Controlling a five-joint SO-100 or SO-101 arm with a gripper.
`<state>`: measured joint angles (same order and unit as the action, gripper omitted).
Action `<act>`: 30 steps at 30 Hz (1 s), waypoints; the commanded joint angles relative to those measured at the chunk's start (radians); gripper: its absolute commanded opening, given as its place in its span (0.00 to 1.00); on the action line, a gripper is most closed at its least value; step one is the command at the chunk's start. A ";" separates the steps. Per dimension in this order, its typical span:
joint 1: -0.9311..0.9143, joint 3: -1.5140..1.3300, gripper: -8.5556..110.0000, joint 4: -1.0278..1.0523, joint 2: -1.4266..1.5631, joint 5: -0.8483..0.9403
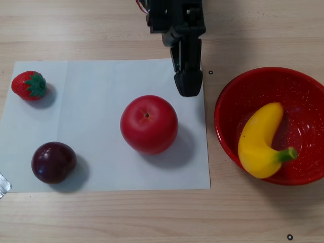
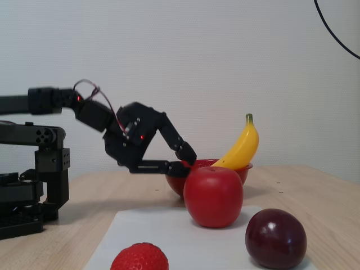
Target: Grasp the banana and put it in the red bowl.
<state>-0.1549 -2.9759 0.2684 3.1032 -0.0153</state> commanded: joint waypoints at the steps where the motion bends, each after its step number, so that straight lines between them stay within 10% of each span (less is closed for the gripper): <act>1: 0.009 -0.002 0.07 -0.092 0.071 0.005; 30: 0.069 -0.127 0.07 0.581 0.173 0.132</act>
<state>-0.1012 -3.0986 0.8115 3.2858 0.0997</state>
